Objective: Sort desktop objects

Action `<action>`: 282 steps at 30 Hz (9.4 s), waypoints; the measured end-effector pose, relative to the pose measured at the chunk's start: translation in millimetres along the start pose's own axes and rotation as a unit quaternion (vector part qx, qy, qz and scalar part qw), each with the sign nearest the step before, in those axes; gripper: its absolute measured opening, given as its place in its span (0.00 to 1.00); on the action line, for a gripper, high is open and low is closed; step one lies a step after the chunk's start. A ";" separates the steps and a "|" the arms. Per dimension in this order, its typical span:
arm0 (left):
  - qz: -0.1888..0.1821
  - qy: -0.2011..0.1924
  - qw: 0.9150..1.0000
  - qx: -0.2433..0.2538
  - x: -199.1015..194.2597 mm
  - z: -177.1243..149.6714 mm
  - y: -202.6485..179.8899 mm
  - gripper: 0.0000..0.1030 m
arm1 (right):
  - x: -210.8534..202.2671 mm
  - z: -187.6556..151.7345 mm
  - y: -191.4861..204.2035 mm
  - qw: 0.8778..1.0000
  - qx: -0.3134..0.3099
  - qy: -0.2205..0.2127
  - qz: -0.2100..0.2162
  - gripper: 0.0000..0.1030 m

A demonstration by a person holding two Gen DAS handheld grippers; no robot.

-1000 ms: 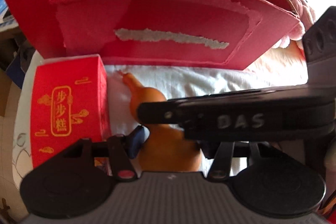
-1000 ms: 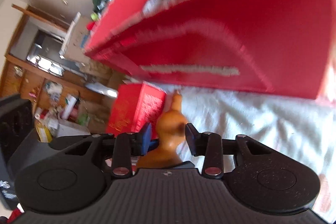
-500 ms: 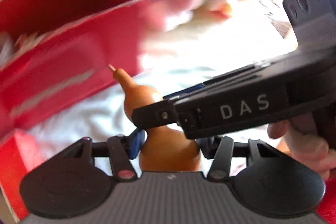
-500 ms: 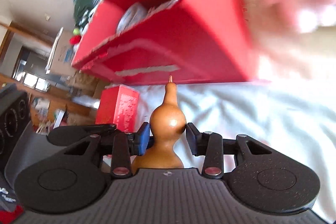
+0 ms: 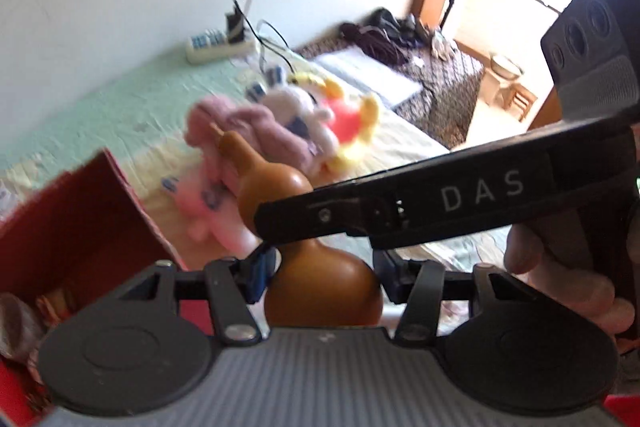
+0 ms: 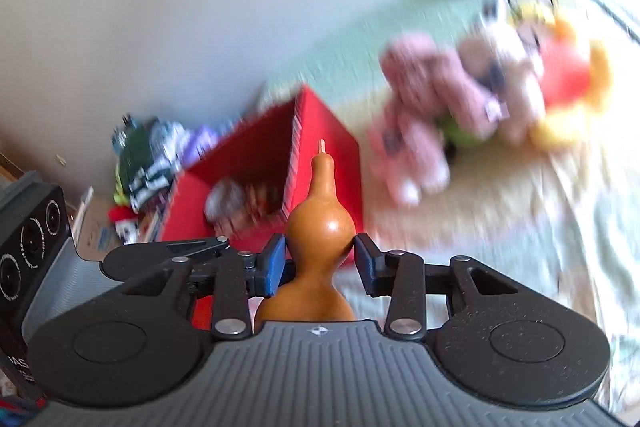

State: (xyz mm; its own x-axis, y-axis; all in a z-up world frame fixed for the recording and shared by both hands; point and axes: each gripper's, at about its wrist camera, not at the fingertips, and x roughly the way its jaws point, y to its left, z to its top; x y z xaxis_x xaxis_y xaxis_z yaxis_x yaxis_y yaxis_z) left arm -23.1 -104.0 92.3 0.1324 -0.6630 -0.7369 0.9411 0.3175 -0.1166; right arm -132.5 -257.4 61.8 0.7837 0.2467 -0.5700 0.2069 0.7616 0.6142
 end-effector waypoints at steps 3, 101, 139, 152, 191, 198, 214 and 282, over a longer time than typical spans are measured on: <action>0.020 -0.021 1.000 -0.003 -17.8 12.8 22.5 0.52 | 3.8 21.1 17.3 0.999 -0.017 -0.027 0.011 0.40; 0.140 0.146 0.963 -0.179 73.0 -50.5 223.8 0.71 | 250.3 51.0 68.4 0.986 -0.021 0.165 -0.015 0.35; 0.166 0.134 0.955 -0.208 78.9 -52.9 232.7 0.70 | 242.2 47.2 70.4 0.991 -0.028 0.131 -0.018 0.35; 0.172 0.127 0.957 -0.197 64.0 -61.9 233.4 0.69 | 238.8 44.9 72.6 0.992 -0.039 0.114 -0.027 0.36; 0.350 0.035 0.903 -0.247 -28.9 -71.1 159.3 0.75 | 166.7 46.3 68.6 0.997 -0.064 0.021 0.046 0.40; 0.384 -0.013 0.878 -0.286 -101.7 -120.7 137.1 0.74 | 103.8 21.6 77.6 0.982 -0.132 -0.038 0.128 0.68; 0.277 0.083 0.858 -0.424 -49.1 -235.1 139.7 0.86 | 180.2 -55.1 100.6 0.952 -0.161 0.218 0.143 0.60; -0.023 0.160 0.976 -0.145 73.4 -47.7 205.8 0.72 | 159.0 65.9 111.7 0.928 -0.240 0.197 -0.205 0.53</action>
State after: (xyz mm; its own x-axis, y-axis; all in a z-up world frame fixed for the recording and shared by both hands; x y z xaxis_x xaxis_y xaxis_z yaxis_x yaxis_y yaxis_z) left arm 165.5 -55.0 -17.5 -0.0560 -0.4503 -0.8911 0.8094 0.5021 -0.3046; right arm 53.9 -172.6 75.7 0.4021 0.0058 -0.9156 0.0821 0.9957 0.0423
